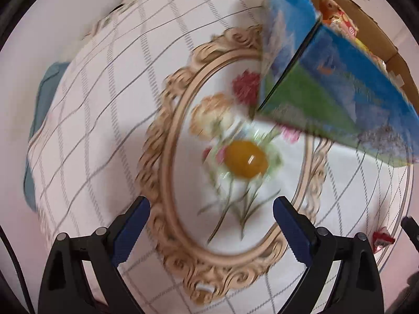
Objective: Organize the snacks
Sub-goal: 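Grasp the wrapped egg cake with left tool while right tool grasps red packet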
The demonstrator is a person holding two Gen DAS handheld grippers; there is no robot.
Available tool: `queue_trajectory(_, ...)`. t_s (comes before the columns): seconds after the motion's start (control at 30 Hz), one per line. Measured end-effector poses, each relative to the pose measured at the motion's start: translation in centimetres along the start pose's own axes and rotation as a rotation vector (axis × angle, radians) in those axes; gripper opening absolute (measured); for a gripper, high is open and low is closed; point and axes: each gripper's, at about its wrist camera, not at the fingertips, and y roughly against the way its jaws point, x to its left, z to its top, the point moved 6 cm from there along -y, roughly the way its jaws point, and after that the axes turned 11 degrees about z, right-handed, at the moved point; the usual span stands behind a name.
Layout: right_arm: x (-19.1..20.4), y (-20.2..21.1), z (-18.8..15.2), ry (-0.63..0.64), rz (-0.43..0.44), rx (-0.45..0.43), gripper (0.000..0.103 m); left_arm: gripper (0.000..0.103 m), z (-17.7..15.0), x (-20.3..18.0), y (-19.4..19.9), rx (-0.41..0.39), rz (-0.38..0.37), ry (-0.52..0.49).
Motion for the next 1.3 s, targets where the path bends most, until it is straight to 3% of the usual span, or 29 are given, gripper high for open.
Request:
queue_trajectory(0.07, -1.1, 1.4, 0.2, -0.028, -0.024, -0.021, 0.065, 0.095, 1.2, -0.9, -0.4, -0.015, -0.013, -0.021)
queue_trajectory(0.13, -2.5, 2.5, -0.1, -0.068, -0.045, -0.039, 0.065, 0.075, 2.1, -1.6, -1.2, -0.014, -0.01, -0.046)
queue_trajectory(0.27, -5.2, 3.6, -1.5, -0.145, -0.068, -0.052, 0.065, 0.068, 2.5, -2.9, -3.0, 0.02, -0.019, -0.076)
queue_trajectory(0.33, -5.8, 3.3, -2.1, -0.16, -0.082, -0.044, 0.065, 0.057, 2.8, -3.5, -3.4, 0.015, -0.025, -0.084)
queue_trajectory(0.47, -6.8, 2.4, -2.6, -0.151, -0.119, -0.002, 0.065, 0.055, 2.0, -3.9, -3.2, 0.002, -0.024, -0.1)
queue_trajectory(0.67, -7.5, -0.7, -3.9, -0.133, -0.141, 0.069, 0.065, 0.055, -4.2, -5.5, -2.3, 0.048, -0.061, -0.15)
queue_trajectory(0.77, -7.9, -1.1, -4.1, -0.117, -0.157, 0.054, 0.055, 0.055, -6.7, -6.5, -1.9, 0.069, -0.088, -0.151)
queue_trajectory(0.9, -7.6, -1.1, -4.4, -0.079, -0.157, 0.051, 0.052, 0.054, -8.5, -8.3, -1.2, 0.078, -0.108, -0.163)
queue_trajectory(1.03, -6.2, -1.0, -4.6, -0.063, -0.116, 0.041, 0.051, 0.053, -8.7, -10.2, 0.0, 0.079, -0.14, -0.178)
queue_trajectory(1.3, 0.0, 1.3, -3.9, 0.007, 0.008, -0.016, 0.051, 0.053, -6.4, -13.9, 8.4, -0.022, -0.268, -0.177)
